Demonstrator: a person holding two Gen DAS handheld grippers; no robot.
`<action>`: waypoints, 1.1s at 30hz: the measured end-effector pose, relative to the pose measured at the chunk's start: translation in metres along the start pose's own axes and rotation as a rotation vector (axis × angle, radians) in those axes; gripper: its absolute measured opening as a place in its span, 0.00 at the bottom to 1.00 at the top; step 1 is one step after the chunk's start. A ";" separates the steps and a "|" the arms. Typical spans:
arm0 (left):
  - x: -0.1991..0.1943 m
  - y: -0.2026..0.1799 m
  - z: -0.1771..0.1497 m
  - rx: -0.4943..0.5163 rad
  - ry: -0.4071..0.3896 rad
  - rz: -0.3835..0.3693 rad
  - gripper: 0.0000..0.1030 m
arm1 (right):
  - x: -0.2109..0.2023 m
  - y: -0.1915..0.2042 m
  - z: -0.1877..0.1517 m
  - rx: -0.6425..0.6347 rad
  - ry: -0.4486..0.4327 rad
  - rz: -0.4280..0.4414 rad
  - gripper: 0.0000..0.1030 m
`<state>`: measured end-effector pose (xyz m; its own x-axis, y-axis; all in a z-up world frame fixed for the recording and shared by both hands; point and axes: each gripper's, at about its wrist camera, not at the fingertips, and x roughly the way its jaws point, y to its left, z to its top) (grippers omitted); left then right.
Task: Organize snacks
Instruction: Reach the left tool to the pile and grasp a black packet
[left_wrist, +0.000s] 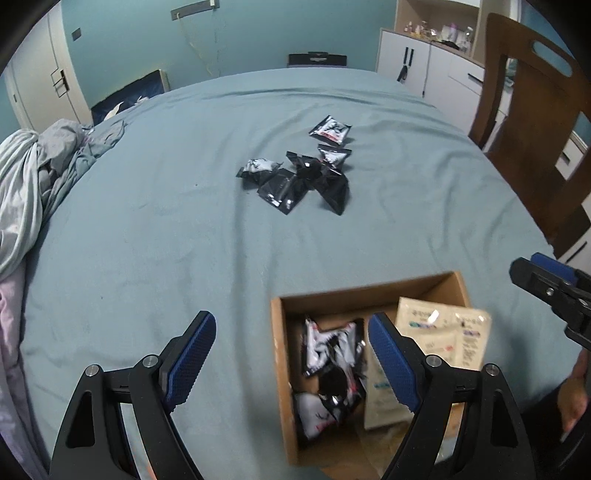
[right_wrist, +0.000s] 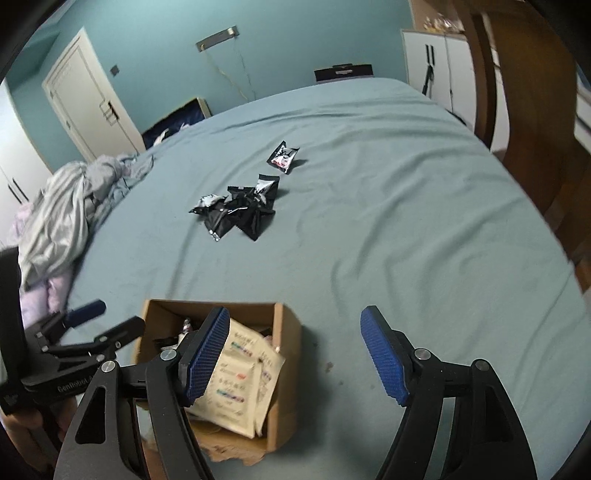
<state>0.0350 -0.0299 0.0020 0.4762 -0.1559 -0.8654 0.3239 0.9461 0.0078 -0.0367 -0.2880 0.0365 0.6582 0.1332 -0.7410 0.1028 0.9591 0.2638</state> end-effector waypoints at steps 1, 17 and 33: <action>0.004 0.003 0.004 -0.016 0.003 0.000 0.83 | 0.002 0.000 0.004 -0.008 0.004 0.006 0.71; 0.092 0.006 0.086 -0.019 0.122 0.035 0.83 | 0.070 -0.038 0.079 0.039 0.061 0.014 0.71; 0.213 -0.032 0.151 0.134 0.215 0.066 0.95 | 0.149 -0.057 0.118 0.090 0.178 0.063 0.71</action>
<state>0.2498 -0.1365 -0.1068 0.3199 -0.0174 -0.9473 0.4100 0.9039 0.1219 0.1433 -0.3520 -0.0163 0.5244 0.2416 -0.8165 0.1374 0.9223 0.3612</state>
